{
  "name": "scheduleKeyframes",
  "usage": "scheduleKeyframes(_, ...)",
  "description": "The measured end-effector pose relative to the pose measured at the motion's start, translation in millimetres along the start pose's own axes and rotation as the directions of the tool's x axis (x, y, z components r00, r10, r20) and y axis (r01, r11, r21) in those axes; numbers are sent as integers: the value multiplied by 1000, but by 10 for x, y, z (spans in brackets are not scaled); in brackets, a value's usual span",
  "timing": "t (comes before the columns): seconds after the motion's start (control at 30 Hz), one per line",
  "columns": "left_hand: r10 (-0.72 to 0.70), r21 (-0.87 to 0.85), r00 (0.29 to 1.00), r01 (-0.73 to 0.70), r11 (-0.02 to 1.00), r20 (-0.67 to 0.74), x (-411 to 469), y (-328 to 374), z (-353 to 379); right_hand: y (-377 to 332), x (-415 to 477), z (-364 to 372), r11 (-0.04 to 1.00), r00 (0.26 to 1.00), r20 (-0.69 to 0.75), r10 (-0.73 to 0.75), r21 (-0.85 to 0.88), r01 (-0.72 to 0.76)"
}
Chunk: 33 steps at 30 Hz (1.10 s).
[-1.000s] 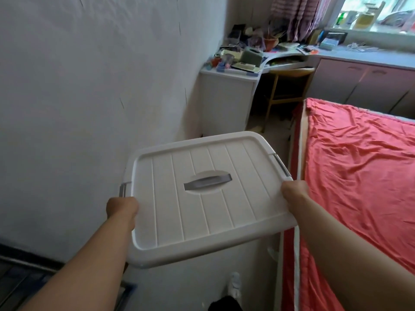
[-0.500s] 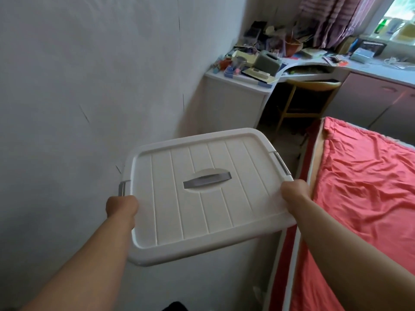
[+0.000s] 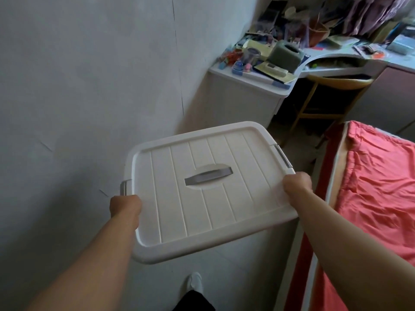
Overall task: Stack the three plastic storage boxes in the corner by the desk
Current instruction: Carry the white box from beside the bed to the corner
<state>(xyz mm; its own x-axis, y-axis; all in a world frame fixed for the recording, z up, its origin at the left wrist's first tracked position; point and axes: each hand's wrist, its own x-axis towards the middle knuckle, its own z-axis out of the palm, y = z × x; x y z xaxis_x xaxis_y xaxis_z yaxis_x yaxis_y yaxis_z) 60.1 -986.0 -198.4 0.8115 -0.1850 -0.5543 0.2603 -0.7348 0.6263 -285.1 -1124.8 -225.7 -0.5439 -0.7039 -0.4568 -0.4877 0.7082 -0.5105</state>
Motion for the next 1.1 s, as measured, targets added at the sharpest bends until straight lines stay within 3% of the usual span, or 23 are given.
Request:
scheduleKeyframes(0.13, 14, 38, 1000, -13, 999, -14, 204, 194, 310, -257, 342, 117, 998, 1000, 22, 9, 68, -10)
scheduleKeyframes(0.43, -44, 13, 992, 46, 999, -116, 216, 432, 997, -740, 1192, 318, 999, 994, 111, -17, 29, 14)
scheduleKeyframes(0.73, -233, -157, 944, 200, 967, -233, -38, 286, 1943, -1063, 2224, 409, 981, 955, 235, -180, -31, 192)
scheduleKeyframes(1.1, -271, -208, 911, 213, 955, -312, 69, 9, 2813, -1160, 3227, 920, 955, 922, 292, -254, -73, 287)
